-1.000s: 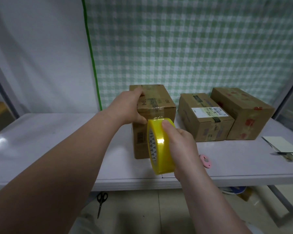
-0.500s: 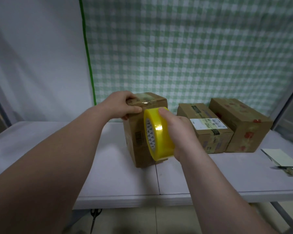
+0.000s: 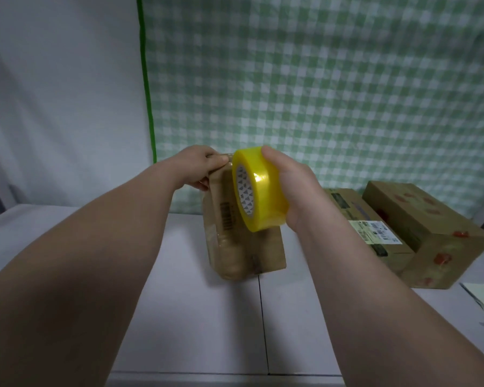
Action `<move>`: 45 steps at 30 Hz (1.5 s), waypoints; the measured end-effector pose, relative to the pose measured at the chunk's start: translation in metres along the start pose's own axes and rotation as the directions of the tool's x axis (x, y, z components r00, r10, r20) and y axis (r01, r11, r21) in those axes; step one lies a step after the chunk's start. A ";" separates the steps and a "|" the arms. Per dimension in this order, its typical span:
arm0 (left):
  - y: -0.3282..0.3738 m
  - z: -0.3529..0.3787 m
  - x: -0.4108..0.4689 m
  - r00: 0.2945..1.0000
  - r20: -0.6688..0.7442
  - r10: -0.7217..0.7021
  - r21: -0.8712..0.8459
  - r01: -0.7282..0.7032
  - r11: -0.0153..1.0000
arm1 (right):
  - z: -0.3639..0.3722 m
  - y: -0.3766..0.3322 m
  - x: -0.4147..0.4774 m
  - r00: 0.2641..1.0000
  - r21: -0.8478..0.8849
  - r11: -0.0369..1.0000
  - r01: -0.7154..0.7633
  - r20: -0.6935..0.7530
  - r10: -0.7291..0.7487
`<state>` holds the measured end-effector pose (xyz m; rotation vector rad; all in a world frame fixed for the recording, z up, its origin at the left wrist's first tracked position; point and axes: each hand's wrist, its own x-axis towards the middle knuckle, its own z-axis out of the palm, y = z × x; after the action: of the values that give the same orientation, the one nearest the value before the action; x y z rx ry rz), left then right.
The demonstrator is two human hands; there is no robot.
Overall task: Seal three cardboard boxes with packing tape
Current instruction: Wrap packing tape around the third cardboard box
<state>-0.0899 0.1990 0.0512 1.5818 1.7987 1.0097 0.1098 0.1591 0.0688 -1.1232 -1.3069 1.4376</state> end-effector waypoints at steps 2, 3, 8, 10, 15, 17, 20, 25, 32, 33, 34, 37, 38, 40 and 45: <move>-0.004 -0.002 0.006 1.000 0.012 -0.011 0.002 0.011 1.000 | 0.002 -0.001 0.006 1.000 0.003 1.000 0.011 0.006 -0.011; -0.004 -0.002 0.008 1.000 0.020 -0.016 -0.003 0.016 1.000 | 0.002 -0.002 0.008 1.000 -0.003 1.000 0.011 0.008 -0.011; -0.001 -0.004 0.009 0.999 0.024 -0.044 0.007 0.044 0.999 | 0.001 -0.004 0.011 1.000 0.024 1.000 0.009 0.029 -0.009; -0.002 0.004 0.007 0.996 0.039 -0.078 0.056 0.076 0.996 | 0.001 -0.006 0.013 1.000 0.054 0.998 0.016 0.020 -0.017; -0.028 0.054 -0.016 0.980 0.118 -0.159 0.202 0.133 0.970 | 0.001 0.015 0.015 0.999 -0.052 0.998 -0.021 -0.049 0.019; -0.035 0.068 -0.026 0.986 0.093 -0.139 0.214 0.116 0.970 | -0.005 0.022 0.013 0.996 -0.063 0.997 -0.042 -0.087 0.036; -0.032 0.075 -0.042 1.000 0.005 -0.013 0.386 0.010 0.922 | -0.015 0.026 0.011 0.990 -0.036 0.997 -0.068 -0.130 0.063; -0.013 0.078 -0.086 0.963 0.262 0.062 0.602 -0.214 0.769 | -0.010 0.027 -0.003 0.990 -0.084 0.993 -0.081 -0.121 0.070; 0.024 0.104 -0.169 0.860 0.508 -0.058 0.671 -0.353 0.652 | -0.015 0.037 -0.021 0.997 -0.041 0.998 -0.049 -0.057 0.047; 0.023 0.108 -0.178 0.862 0.502 -0.072 0.696 -0.354 0.625 | -0.015 0.038 -0.024 0.998 -0.050 0.998 -0.045 -0.054 0.042; 0.020 0.112 -0.185 0.873 0.483 -0.063 0.715 -0.352 0.604 | -0.015 0.039 -0.026 0.998 -0.061 0.997 -0.042 -0.052 0.039; 0.007 0.123 -0.192 0.929 0.361 0.079 0.726 -0.334 0.601 | -0.015 0.038 -0.034 0.999 -0.116 0.993 -0.035 -0.033 0.031; 0.003 0.126 -0.192 0.937 0.323 0.132 0.717 -0.334 0.612 | -0.015 0.038 -0.036 0.999 -0.126 0.991 -0.039 -0.030 0.035; -0.002 0.130 -0.189 0.936 0.280 0.214 0.697 -0.352 0.625 | -0.015 0.034 -0.040 0.998 -0.136 0.990 -0.044 -0.050 0.037; -0.006 0.130 -0.188 0.933 0.237 0.270 0.668 -0.359 0.653 | -0.027 0.025 -0.051 0.990 -0.174 0.983 -0.065 -0.136 0.041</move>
<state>0.0417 0.0385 -0.0443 2.4294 1.9841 0.3118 0.1470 0.1134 0.0463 -1.3566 -1.3400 1.2804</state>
